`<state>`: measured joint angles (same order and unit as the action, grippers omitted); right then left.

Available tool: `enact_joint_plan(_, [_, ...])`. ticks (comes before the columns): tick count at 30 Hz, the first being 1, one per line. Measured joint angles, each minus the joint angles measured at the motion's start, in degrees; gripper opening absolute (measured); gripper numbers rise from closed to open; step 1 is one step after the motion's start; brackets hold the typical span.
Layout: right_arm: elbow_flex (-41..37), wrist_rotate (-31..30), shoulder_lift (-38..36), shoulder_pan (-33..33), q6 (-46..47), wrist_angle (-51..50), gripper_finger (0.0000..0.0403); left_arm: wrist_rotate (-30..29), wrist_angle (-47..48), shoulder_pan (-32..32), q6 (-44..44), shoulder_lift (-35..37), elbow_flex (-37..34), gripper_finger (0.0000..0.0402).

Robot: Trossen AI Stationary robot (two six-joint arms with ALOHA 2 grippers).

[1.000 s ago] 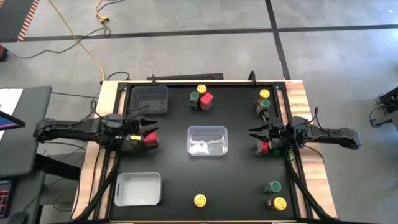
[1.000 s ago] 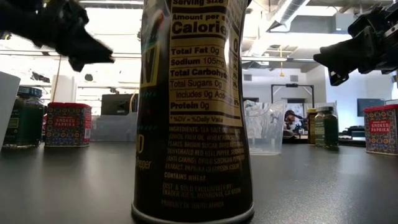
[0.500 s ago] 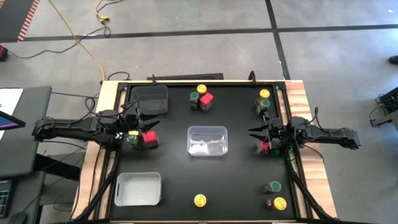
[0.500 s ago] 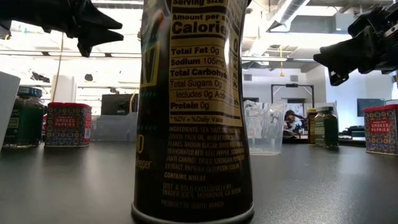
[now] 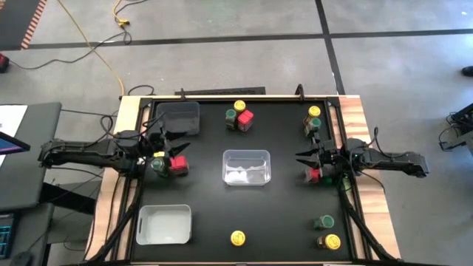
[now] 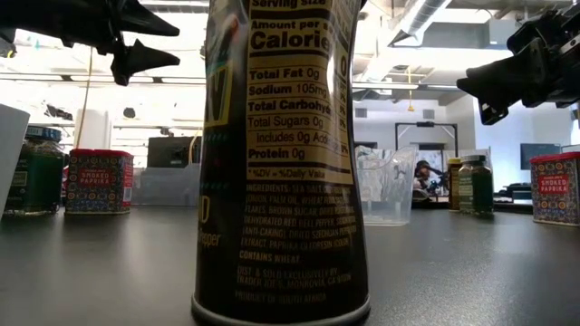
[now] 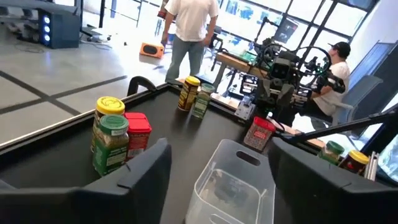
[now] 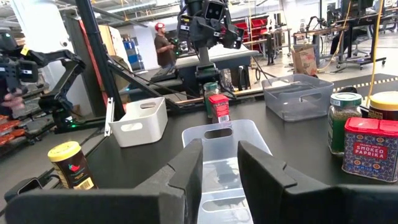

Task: Sort spices by type
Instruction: Put the red seasoning can into the gray bin

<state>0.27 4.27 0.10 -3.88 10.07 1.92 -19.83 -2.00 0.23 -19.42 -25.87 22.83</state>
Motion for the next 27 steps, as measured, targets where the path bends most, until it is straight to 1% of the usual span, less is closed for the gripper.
enact_joint_plan(7, [0.01,0.00,0.00,0.00,0.00,0.00,0.0132,0.01,0.03,0.00,-0.10,0.00,0.00,0.0265])
enact_joint_plan(12, [0.01,0.00,0.00,0.00,0.00,0.01,0.0132,-0.59,-2.01,0.65,-0.87,-0.27,0.04,0.0265])
enact_joint_plan(14, [0.00,0.00,0.00,0.00,0.00,0.02,0.0132,0.36,-2.25,1.22,-0.85,-0.81,0.21,0.0265])
enact_joint_plan(17, [0.01,0.00,0.00,0.00,0.00,0.02,0.0132,2.51,-0.30,2.03,-0.97,-3.43,2.31,0.0265])
enact_joint_plan(21, [0.00,0.00,0.00,-0.01,0.00,0.02,0.0132,5.61,8.14,3.43,0.18,-9.20,8.55,0.0265])
enact_joint_plan(24, [0.01,0.00,0.00,-0.01,0.00,0.02,0.0132,7.42,17.40,4.57,2.51,-14.17,14.76,0.0265])
enact_joint_plan(27, [0.02,0.00,0.00,0.00,0.00,0.02,0.0132,9.24,27.91,5.54,2.89,-19.04,21.22,0.0265])
